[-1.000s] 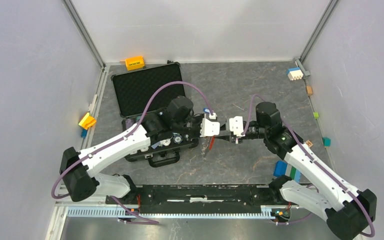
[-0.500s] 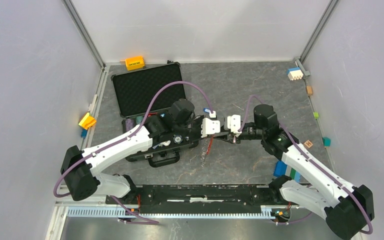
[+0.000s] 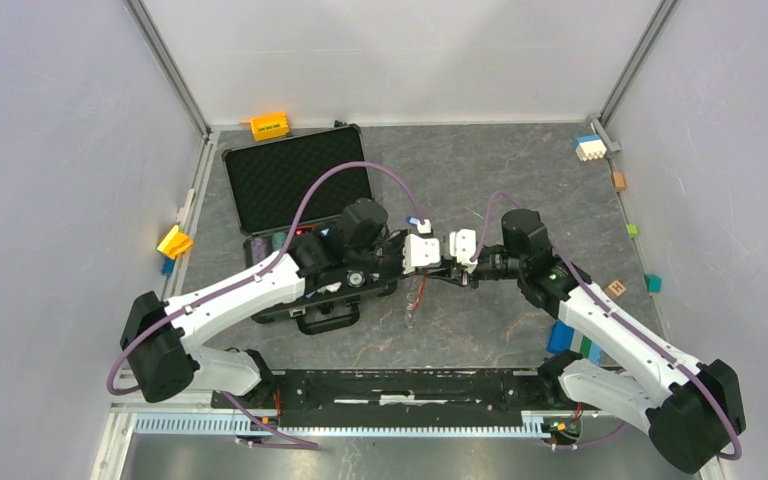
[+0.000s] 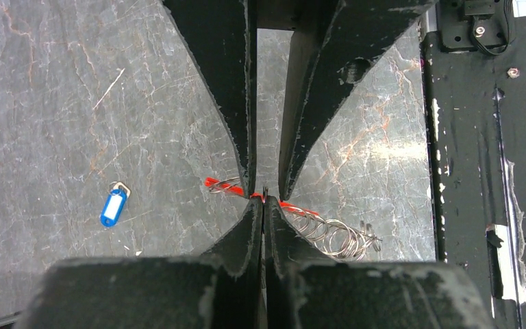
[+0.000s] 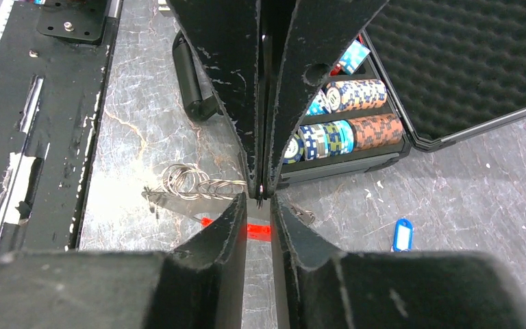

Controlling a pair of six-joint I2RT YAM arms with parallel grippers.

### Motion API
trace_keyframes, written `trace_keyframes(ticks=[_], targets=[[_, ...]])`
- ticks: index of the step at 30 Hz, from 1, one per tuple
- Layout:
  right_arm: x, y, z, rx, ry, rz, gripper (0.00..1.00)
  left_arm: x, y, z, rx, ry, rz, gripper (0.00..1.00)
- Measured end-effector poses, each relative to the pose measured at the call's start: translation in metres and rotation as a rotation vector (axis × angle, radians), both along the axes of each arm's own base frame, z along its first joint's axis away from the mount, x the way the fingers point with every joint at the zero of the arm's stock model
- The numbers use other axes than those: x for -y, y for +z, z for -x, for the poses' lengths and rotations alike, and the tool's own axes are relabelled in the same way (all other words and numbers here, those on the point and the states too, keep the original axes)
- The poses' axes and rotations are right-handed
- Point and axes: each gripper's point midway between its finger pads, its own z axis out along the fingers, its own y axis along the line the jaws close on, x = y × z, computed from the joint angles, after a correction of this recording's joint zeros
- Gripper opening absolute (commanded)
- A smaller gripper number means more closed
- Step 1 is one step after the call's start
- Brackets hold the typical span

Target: Put the keys on the keyring

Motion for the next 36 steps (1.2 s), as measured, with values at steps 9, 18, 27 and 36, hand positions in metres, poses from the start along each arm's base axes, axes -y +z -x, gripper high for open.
trace_keyframes(ticks=[9, 18, 27, 36], targets=[[-0.0001, -0.0018, 0.0003, -0.011, -0.003, -0.002, 0.13, -0.0014, -0.0023, 0.001, -0.015, 0.012, 0.002, 0.02], [-0.0021, -0.0057, -0.0008, -0.044, -0.014, -0.01, 0.09, -0.003, -0.0059, 0.0014, -0.04, 0.03, 0.0, 0.02], [-0.0017, -0.008, -0.0055, -0.044, -0.05, -0.025, 0.0, -0.0043, -0.0076, 0.0007, -0.056, 0.043, -0.001, 0.02], [0.0009, -0.0085, -0.0069, -0.005, -0.06, -0.026, 0.0, -0.0022, -0.0072, 0.0012, -0.05, 0.031, 0.019, 0.18]])
